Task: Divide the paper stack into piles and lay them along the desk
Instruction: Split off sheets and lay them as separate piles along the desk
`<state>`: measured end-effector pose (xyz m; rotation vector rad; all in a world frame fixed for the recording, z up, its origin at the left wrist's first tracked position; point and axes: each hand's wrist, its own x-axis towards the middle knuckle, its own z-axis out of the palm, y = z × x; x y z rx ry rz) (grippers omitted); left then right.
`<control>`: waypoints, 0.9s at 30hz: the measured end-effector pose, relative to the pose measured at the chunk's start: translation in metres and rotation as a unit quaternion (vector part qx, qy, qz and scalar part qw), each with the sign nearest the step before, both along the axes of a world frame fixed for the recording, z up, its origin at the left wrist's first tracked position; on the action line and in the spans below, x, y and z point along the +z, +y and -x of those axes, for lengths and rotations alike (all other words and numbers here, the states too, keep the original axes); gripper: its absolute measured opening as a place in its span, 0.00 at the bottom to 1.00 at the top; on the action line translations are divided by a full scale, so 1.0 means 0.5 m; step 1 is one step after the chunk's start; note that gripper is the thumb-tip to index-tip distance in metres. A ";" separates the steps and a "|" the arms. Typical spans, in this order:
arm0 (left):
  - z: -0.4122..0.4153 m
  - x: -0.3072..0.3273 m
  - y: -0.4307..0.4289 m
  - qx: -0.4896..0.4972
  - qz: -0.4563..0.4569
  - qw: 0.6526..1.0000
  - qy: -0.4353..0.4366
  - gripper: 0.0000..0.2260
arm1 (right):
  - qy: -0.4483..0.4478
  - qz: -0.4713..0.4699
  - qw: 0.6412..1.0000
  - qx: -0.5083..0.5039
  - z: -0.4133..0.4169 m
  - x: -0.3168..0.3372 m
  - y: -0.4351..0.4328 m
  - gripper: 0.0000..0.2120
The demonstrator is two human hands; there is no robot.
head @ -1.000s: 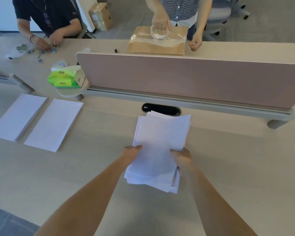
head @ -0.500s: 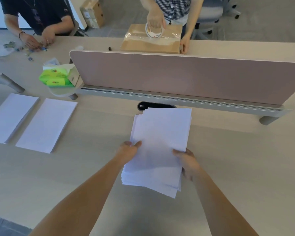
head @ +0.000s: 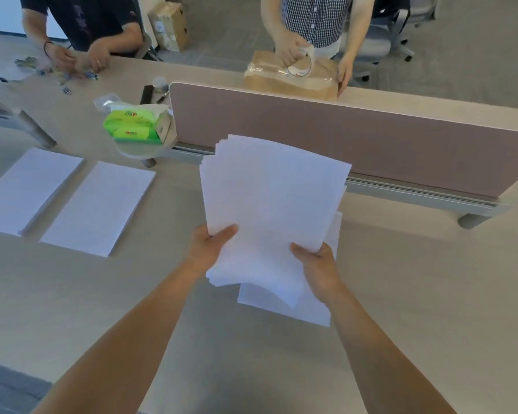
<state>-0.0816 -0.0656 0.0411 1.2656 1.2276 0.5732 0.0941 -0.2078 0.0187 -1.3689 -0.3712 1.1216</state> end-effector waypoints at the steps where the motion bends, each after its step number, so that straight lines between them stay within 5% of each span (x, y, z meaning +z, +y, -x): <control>1: 0.027 0.010 0.013 0.005 -0.010 1.000 -0.016 0.07 | -0.012 -0.009 1.000 0.002 0.025 0.016 0.016 0.13; 6: 0.186 0.057 0.070 -0.012 -0.002 0.996 -0.084 0.06 | -0.052 -0.007 0.998 0.018 0.149 0.062 0.081 0.11; 14: 0.271 0.022 0.078 -0.054 -0.025 0.998 0.013 0.09 | -0.121 0.098 0.988 0.010 0.269 0.055 0.115 0.03; 21: 0.093 -0.038 0.058 -0.145 0.060 0.985 0.068 0.06 | -0.140 0.235 0.957 -0.094 0.124 0.035 0.065 0.12; 27: -0.112 -0.097 -0.033 -0.275 0.038 0.932 0.232 0.24 | -0.181 0.374 0.899 -0.138 -0.041 -0.050 -0.032 0.22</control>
